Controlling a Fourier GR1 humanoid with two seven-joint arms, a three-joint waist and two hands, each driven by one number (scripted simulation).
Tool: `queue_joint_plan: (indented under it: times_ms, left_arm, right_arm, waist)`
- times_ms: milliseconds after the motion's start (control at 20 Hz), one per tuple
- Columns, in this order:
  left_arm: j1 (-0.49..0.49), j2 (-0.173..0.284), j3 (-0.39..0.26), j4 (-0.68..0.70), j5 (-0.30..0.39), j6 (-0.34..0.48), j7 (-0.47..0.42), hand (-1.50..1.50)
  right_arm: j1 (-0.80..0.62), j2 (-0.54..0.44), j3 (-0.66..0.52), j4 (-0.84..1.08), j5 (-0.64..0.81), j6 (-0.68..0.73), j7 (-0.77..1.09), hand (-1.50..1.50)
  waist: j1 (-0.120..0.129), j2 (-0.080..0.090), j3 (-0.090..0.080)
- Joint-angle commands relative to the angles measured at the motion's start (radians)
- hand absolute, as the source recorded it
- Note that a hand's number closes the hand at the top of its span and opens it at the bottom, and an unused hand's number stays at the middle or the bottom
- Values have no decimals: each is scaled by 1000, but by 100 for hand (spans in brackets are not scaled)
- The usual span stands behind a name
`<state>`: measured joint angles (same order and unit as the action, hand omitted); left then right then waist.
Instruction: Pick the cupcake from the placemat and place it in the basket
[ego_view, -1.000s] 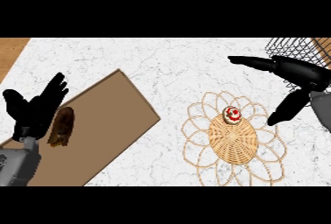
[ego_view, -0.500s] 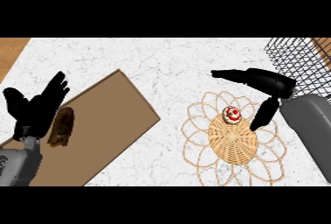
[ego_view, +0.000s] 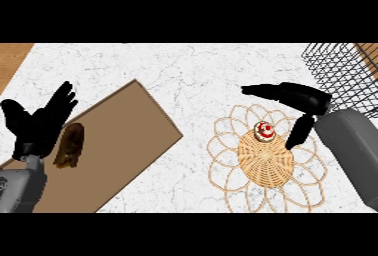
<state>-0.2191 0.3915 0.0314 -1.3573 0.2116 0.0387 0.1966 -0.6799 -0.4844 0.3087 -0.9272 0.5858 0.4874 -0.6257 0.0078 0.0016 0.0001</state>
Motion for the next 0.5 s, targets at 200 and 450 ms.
queue_joint_plan:
  times_ms: [200, 450]
  left_arm:
    - [96, -18, 12, -39, -34, -19, -60, 0]
    - [6, -12, 16, -69, -36, -4, 68, 0]
  right_arm:
    - [3, -56, -19, 36, 1, 102, -148, -150]
    - [-12, -17, 0, 76, 6, 63, -189, -150]
  waist:
    - [1, -2, 0]
    - [1, -1, 0]
